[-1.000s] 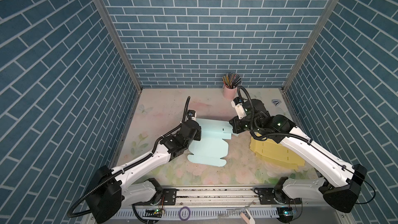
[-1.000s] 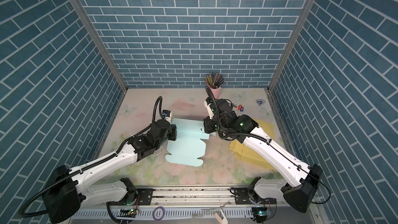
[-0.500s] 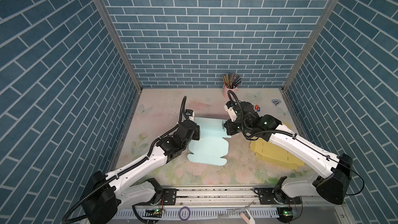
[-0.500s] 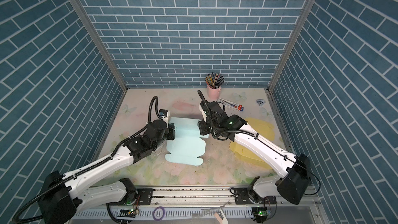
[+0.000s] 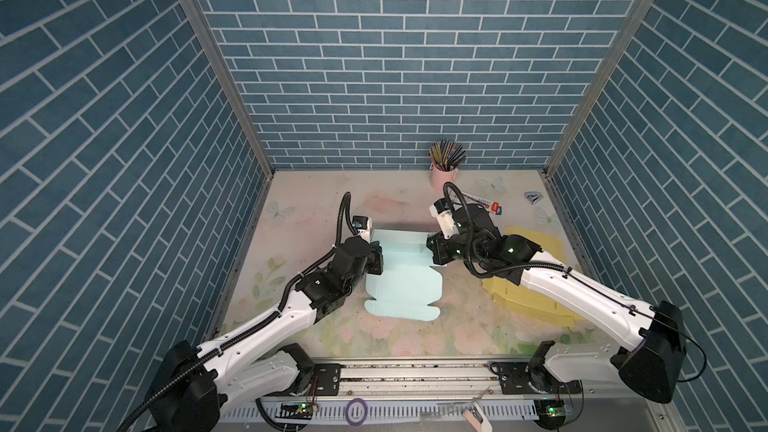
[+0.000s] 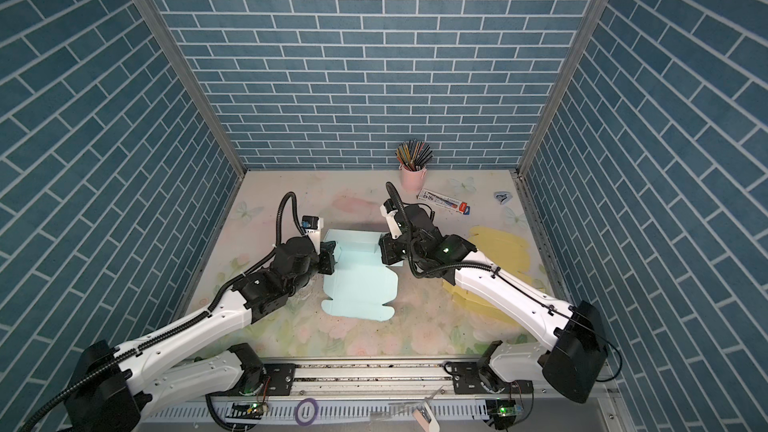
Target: Fold the paper box
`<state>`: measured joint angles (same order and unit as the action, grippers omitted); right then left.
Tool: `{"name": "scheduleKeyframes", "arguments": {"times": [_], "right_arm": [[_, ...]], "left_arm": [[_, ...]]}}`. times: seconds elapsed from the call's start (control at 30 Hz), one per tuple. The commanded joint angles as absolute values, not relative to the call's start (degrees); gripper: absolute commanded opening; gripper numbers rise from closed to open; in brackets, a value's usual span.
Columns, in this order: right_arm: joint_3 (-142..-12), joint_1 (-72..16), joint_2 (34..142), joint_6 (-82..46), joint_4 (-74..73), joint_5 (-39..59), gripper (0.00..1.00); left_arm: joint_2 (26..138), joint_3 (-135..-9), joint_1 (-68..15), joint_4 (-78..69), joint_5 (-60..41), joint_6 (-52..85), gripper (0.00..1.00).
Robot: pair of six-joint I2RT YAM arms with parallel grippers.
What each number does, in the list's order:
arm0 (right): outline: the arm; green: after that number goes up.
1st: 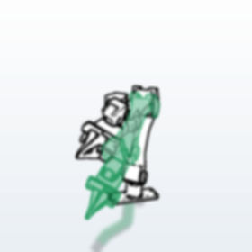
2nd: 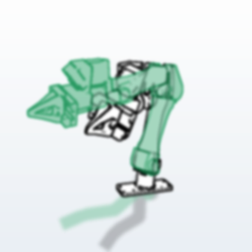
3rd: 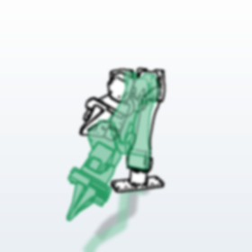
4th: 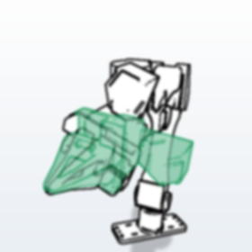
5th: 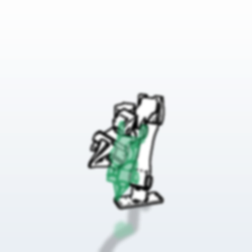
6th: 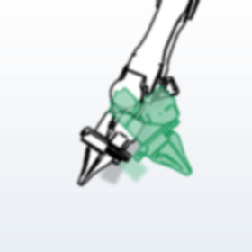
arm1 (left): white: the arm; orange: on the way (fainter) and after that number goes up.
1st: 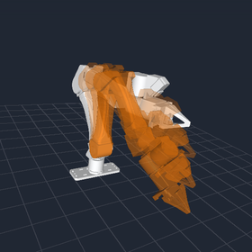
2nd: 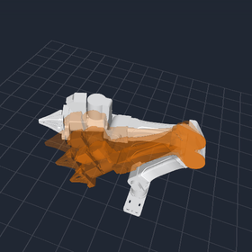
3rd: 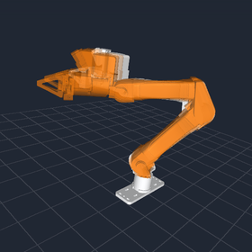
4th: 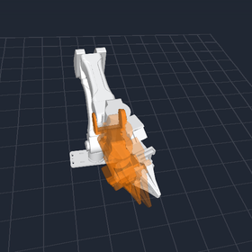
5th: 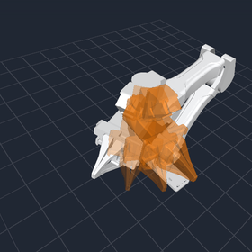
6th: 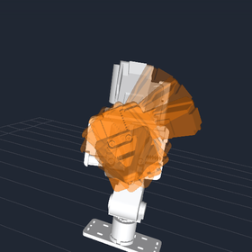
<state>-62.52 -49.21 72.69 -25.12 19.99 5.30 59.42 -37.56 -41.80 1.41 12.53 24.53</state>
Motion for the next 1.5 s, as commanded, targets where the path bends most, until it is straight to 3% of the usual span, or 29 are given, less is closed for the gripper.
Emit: {"name": "scheduleKeyframes", "arguments": {"times": [0.0,0.17,0.37,0.57,0.87,1.23,1.47], "right_arm": [[-60.94,-49.61,67.00,-24.08,12.96,6.95,0.10],[-55.69,-49.66,57.29,-21.24,11.24,4.06,0.35],[-47.54,-46.62,47.50,-23.04,5.88,3.38,0.58],[-35.49,-36.58,44.90,-33.45,-12.71,15.75,0.60],[-32.05,-36.56,48.97,-32.17,-27.25,21.59,0.60],[-33.06,-37.20,57.38,-42.62,-44.71,28.62,0.63],[-35.52,-38.47,59.86,-43.51,-47.01,30.40,0.63]], "left_arm": [[58.12,-38.72,-39.08,-0.49,7.84,25.87,0.00],[56.82,-37.04,-28.04,-3.38,-4.32,31.32,0.00],[54.17,-37.96,-22.19,-4.77,-12.47,31.68,0.00],[53.17,-39.74,-20.93,-4.67,-18.52,31.69,0.00],[54.99,-40.20,-20.93,-11.91,-26.14,38.21,0.00],[56.26,-40.25,-21.00,-13.33,-27.35,38.69,0.00],[57.03,-40.22,-20.92,-12.15,-27.30,37.84,0.00]]}}
